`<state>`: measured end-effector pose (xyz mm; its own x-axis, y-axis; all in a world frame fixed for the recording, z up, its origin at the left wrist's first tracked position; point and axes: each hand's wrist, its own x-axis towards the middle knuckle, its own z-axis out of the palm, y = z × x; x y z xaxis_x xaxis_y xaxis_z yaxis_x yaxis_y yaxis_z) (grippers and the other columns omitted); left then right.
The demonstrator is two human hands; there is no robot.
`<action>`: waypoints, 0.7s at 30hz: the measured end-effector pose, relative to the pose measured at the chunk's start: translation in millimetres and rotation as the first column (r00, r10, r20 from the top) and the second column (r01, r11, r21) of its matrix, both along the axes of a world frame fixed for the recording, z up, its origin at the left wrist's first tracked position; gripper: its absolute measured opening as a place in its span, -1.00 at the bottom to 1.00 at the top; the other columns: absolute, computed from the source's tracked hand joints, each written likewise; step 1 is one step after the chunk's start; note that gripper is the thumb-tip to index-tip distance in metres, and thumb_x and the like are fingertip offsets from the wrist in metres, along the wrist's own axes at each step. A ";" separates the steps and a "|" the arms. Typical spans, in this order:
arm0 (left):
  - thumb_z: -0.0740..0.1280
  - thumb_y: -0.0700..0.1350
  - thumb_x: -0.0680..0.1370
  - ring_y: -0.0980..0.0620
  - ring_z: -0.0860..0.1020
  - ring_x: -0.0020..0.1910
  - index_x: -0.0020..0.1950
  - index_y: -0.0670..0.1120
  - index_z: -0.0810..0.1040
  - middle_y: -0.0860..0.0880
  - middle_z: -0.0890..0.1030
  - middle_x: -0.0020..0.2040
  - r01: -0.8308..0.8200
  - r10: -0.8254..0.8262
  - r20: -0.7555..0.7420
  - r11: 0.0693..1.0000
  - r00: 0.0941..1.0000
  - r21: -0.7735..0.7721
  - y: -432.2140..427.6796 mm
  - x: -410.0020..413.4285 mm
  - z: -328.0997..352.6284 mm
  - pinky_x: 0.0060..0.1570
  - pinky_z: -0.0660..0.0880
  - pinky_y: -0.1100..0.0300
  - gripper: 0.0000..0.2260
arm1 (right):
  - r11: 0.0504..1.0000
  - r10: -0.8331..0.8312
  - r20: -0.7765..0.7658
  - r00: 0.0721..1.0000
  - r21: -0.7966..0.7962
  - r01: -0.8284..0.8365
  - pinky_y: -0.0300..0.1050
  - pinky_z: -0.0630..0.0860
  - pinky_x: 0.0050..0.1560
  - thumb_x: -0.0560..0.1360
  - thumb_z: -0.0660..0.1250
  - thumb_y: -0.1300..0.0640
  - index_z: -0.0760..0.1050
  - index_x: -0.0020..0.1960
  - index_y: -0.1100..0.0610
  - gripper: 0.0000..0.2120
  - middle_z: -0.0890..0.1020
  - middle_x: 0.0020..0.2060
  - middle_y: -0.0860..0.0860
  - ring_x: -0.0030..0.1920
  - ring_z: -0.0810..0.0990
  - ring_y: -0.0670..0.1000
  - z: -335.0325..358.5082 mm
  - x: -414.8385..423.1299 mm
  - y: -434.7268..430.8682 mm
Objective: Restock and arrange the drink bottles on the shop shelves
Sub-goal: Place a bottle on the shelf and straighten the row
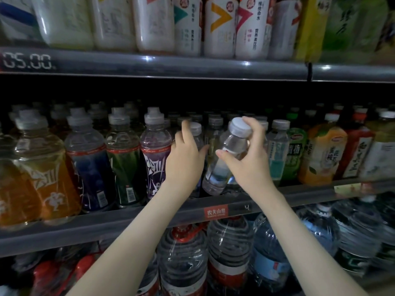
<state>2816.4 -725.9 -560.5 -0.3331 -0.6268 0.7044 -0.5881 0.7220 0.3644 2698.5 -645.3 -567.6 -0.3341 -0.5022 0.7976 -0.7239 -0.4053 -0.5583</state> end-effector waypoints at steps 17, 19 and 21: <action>0.45 -0.09 0.48 -0.31 0.54 0.08 0.46 -0.35 0.16 -0.37 0.49 0.15 -0.126 0.137 0.146 0.989 0.980 -0.082 10.0 -1.4 -2.8 -0.17 0.57 0.04 -0.28 | 0.843 -0.491 -0.359 0.794 0.034 0.537 0.36 0.07 0.41 0.60 0.17 0.00 0.21 0.51 -0.01 -0.51 0.21 0.48 0.17 0.41 0.10 0.17 -4.0 -53.9 -29.0; 0.42 -0.06 0.49 -0.31 0.54 0.06 0.47 -0.33 0.17 -0.37 0.48 0.14 -0.133 0.141 0.130 0.989 0.981 -0.071 12.0 -0.1 -1.9 -0.25 0.55 0.05 -0.30 | 0.787 -0.584 -0.162 0.795 0.126 0.604 0.30 0.09 0.43 0.59 0.22 -0.01 0.13 0.53 -0.02 -0.44 0.11 0.51 0.20 0.47 0.05 0.22 -5.1 -74.4 -19.4; 0.45 -0.06 0.46 -0.30 0.56 -0.04 0.44 -0.34 0.24 -0.36 0.50 0.07 -0.138 0.147 0.123 0.987 0.981 -0.077 16.3 -0.5 -0.7 -0.38 0.50 0.08 -0.32 | 0.810 -0.526 -0.080 0.847 0.256 0.527 0.19 0.02 0.47 0.58 0.21 -0.09 0.07 0.54 -0.07 -0.40 -0.04 0.54 0.13 0.52 -0.07 0.17 -6.7 -91.5 -10.8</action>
